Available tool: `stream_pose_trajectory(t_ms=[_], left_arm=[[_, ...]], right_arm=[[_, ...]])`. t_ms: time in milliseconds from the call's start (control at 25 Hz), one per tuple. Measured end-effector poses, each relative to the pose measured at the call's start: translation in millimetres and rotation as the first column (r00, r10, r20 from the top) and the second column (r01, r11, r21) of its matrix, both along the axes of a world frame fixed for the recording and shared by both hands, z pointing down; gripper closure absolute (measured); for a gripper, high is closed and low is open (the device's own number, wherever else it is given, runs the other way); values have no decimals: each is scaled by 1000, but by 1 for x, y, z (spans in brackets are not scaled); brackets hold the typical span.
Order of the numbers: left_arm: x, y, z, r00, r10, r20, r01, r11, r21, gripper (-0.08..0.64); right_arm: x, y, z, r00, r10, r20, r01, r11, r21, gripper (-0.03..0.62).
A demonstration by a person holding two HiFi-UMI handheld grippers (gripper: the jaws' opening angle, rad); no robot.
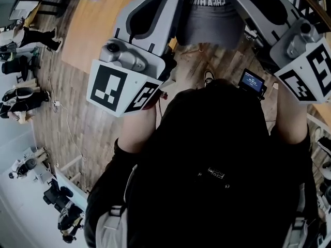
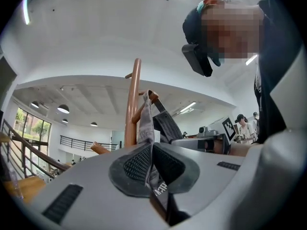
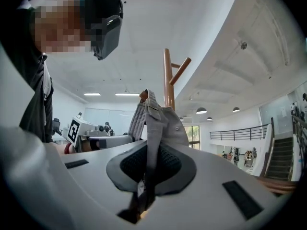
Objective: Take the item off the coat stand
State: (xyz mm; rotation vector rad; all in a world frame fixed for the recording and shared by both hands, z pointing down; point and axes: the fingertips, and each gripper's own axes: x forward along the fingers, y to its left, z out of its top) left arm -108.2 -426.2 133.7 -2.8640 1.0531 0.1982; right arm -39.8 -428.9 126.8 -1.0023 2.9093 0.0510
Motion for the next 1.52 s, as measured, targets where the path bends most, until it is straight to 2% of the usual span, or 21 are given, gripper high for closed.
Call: stream_pose_trajectory(t_ms=[360, 520, 680, 1040, 1320, 1520], left_arm=[[-24, 36, -47, 997, 22, -76, -17, 998, 62, 537], [-38, 54, -44, 995, 22, -95, -16, 997, 69, 537], [-49, 105, -42, 996, 19, -87, -13, 998, 68, 537], [-56, 168, -4, 998, 10, -56, -9, 1000, 22, 537], [-62, 183, 34, 999, 17, -32, -18, 999, -33, 537], [-62, 175, 37, 998, 42, -53, -45, 997, -57, 537]], right_arm=[[-23, 41, -49, 999, 31, -14, -30, 996, 79, 560], [-37, 60, -46, 999, 27, -30, -24, 996, 92, 560], [-50, 110, -43, 999, 8, -39, -5, 997, 72, 560], [-61, 173, 1, 999, -22, -48, 22, 1000, -6, 560], [-70, 192, 56, 998, -34, -47, 30, 996, -89, 563], [-69, 189, 56, 999, -12, -53, 7, 996, -94, 565]])
